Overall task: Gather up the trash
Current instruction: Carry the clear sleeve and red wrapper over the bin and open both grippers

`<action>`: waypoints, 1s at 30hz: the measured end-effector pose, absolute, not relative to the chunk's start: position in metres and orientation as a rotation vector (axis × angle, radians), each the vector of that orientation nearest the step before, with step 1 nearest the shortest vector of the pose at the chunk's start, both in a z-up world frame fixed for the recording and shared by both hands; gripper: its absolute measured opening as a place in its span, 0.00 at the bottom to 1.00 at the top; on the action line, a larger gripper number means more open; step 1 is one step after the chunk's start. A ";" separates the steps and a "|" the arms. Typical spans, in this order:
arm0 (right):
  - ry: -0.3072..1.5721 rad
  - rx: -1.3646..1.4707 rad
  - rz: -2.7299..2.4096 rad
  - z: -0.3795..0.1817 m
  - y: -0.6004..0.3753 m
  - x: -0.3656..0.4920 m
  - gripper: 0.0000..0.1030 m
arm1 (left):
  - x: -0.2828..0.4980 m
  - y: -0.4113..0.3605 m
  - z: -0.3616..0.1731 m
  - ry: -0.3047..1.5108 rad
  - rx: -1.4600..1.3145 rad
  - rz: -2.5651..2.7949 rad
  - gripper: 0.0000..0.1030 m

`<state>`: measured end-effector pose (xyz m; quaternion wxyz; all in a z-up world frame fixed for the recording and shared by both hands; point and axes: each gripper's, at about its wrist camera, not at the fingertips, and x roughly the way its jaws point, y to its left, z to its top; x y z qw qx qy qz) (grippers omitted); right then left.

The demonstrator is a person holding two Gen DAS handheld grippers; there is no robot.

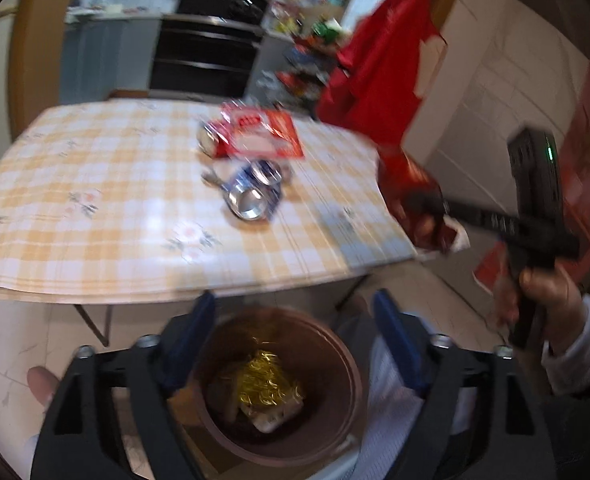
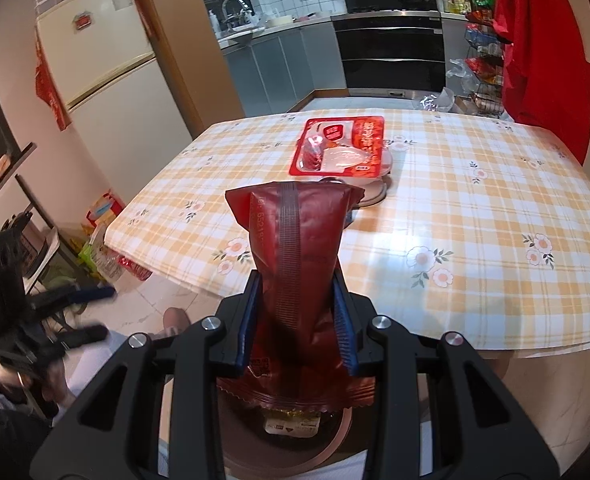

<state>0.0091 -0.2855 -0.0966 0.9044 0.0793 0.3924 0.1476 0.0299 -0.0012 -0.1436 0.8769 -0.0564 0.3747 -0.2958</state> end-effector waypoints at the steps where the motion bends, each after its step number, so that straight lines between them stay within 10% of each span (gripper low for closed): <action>1: 0.813 0.158 0.309 -0.096 -0.283 0.007 0.35 | 0.030 0.002 -0.139 0.767 -0.119 -0.590 0.89; 26: 0.917 0.110 0.431 -0.111 -0.240 -0.005 0.38 | 0.030 0.062 -0.128 0.687 -0.167 -0.271 0.94; 30: 0.901 0.108 0.415 -0.108 -0.241 -0.005 0.64 | 0.030 0.064 -0.128 0.691 -0.183 -0.269 0.94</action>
